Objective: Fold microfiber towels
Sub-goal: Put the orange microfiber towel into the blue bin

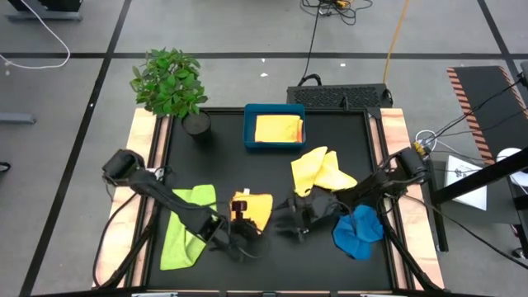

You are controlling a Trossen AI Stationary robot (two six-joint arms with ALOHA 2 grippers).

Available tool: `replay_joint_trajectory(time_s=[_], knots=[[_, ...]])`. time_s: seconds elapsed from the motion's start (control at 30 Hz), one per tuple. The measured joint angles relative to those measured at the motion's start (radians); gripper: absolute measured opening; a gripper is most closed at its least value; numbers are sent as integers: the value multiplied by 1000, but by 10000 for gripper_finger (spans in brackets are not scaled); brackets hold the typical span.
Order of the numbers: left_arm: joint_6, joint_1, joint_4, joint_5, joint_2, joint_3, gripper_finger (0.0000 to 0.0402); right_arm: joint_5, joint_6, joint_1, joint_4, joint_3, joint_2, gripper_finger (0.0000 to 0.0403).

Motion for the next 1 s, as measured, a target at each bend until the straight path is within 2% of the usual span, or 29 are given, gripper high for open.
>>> replay_joint_trajectory(time_s=[0.1,0.23,0.37,0.5,0.67,1.0], knots=[[14,0,1,-13,-39,2,4,4,-35,-10,-4,53,75,295],[18,0,5,-35,-54,2,3,80,-36,-32,-5,95,162,310],[14,-1,-2,-43,-60,2,4,80,15,-51,0,105,204,304],[8,-1,-18,-56,-60,2,3,77,68,-54,-13,104,212,279],[9,2,-22,-81,-60,2,6,79,49,-46,-19,104,212,211],[16,13,-28,-105,-63,2,4,84,142,-45,-180,104,178,19]])
